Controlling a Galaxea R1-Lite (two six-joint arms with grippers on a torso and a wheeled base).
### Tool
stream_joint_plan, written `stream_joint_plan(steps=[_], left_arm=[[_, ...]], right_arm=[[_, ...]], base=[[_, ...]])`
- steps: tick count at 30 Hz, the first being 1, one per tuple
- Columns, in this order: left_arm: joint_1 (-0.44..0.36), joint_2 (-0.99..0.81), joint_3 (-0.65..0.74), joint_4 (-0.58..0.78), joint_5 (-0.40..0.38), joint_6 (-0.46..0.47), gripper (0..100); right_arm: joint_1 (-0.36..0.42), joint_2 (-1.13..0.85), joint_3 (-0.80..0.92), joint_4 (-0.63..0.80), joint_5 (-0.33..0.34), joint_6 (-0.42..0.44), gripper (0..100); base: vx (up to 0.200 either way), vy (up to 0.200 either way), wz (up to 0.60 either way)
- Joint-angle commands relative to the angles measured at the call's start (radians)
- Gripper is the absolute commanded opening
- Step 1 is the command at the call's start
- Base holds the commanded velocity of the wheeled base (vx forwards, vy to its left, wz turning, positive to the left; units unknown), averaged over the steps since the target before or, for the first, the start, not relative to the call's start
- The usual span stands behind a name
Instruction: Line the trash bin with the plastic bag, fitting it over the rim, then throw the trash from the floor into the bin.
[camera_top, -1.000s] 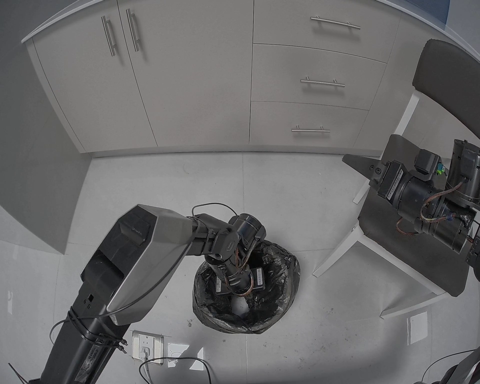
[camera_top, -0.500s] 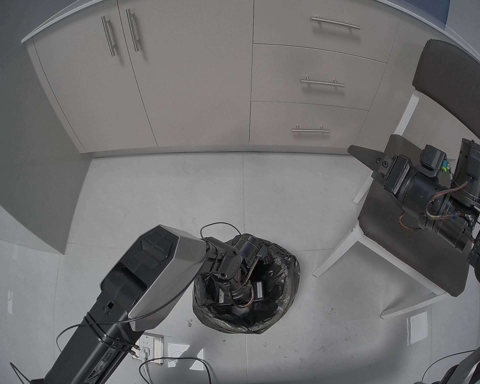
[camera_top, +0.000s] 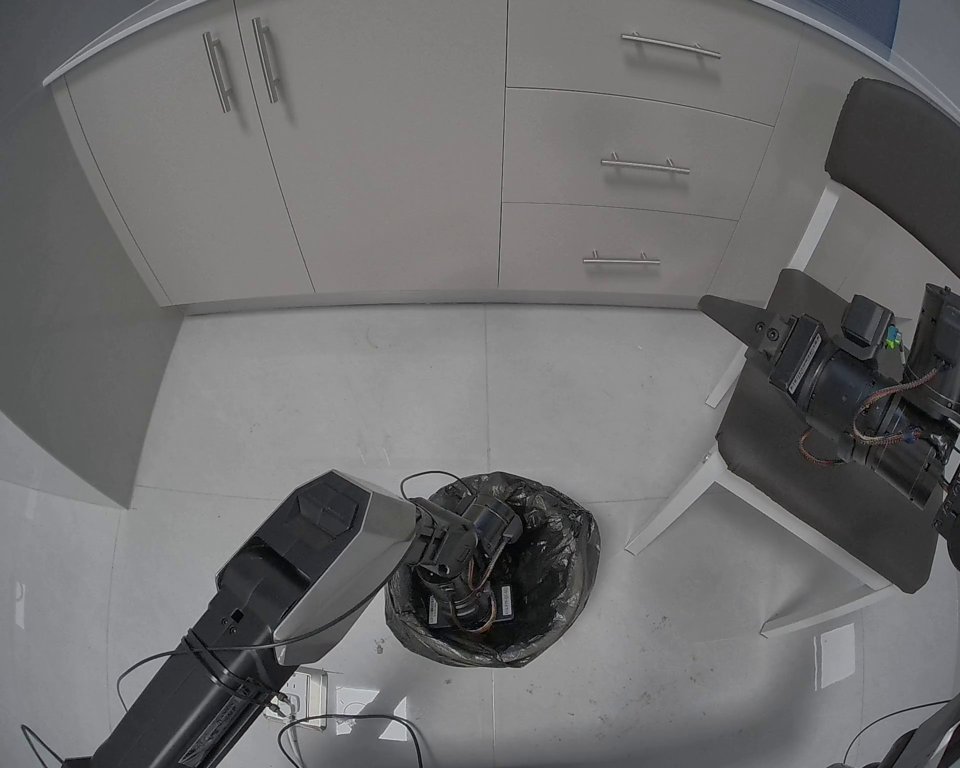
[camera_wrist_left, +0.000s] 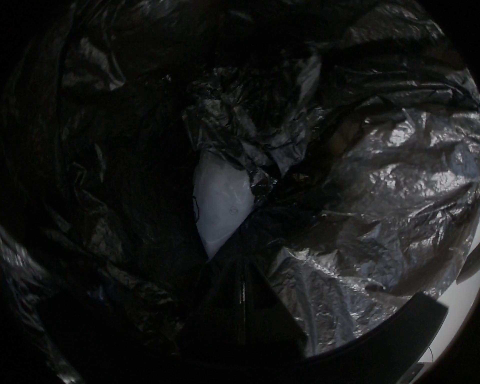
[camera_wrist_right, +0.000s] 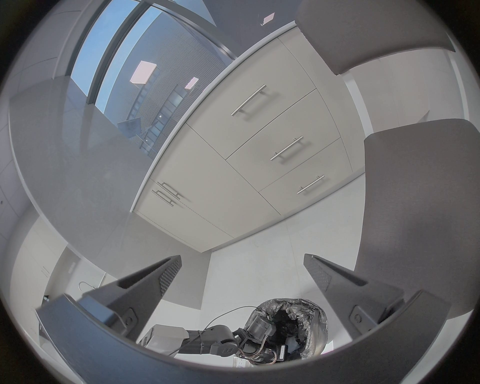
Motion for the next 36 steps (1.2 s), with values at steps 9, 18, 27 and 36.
stream_joint_plan(steps=[9, 18, 27, 36], left_arm=[[0.005, -0.042, 0.000, 0.002, 0.055, -0.011, 0], [-0.002, -0.202, 0.000, 0.031, 0.060, -0.011, 0], [-0.037, -0.387, 0.000, 0.201, 0.072, -0.118, 0], [-0.037, -0.637, 0.000, 0.398, 0.069, -0.144, 0]], right_arm=[[0.002, 0.000, 0.000, 0.000, 0.000, 0.000, 100], [0.002, 0.003, 0.000, 0.000, 0.002, 0.000, 100], [0.023, 0.008, 0.014, 0.026, 0.000, 0.000, 100], [-0.027, -0.063, 0.020, 0.136, -0.011, -0.006, 100]], base=[[0.000, 0.000, 0.00], [0.000, 0.000, 0.00], [0.000, 0.000, 0.00], [0.000, 0.000, 0.00]])
